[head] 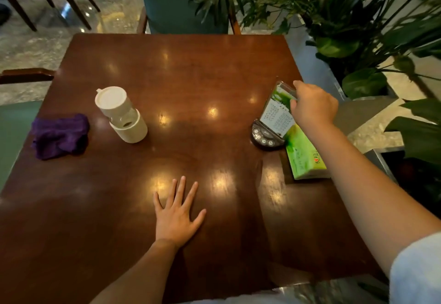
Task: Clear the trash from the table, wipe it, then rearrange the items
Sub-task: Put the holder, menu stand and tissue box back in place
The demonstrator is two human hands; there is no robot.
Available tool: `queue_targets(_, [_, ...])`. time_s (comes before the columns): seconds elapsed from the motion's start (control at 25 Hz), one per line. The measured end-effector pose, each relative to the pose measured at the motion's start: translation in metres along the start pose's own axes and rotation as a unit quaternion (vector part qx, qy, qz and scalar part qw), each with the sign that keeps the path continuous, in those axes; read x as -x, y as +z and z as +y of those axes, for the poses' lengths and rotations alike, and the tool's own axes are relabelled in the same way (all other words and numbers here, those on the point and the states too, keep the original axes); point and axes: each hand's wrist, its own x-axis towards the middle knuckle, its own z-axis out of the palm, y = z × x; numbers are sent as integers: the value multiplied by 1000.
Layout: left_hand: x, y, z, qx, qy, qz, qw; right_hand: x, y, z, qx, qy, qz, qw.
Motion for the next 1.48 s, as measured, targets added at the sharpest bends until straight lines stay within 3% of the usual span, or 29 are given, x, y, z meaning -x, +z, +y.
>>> queue_targets(0.44, [-1, 5, -2, 13, 6, 4, 1000, -15, -29, -42, -122, -103, -22, 987])
queue_targets(0.88, [-1, 2, -1, 18, 10, 10, 1000, -20, -10, -177, -238, -265, -34, 934])
queue_targets(1.04, [-1, 3, -2, 16, 10, 10, 1000, -24, 5, -216, -243, -289, -35, 925])
queue_targets(1.32, [-1, 2, -2, 17, 8, 4, 1000, -30, 21, -241, -237, -258, -74, 934])
queue_targets(1.48, [-1, -1, -2, 10, 8, 3, 1000, -28, 24, -242, -208, -303, -36, 929])
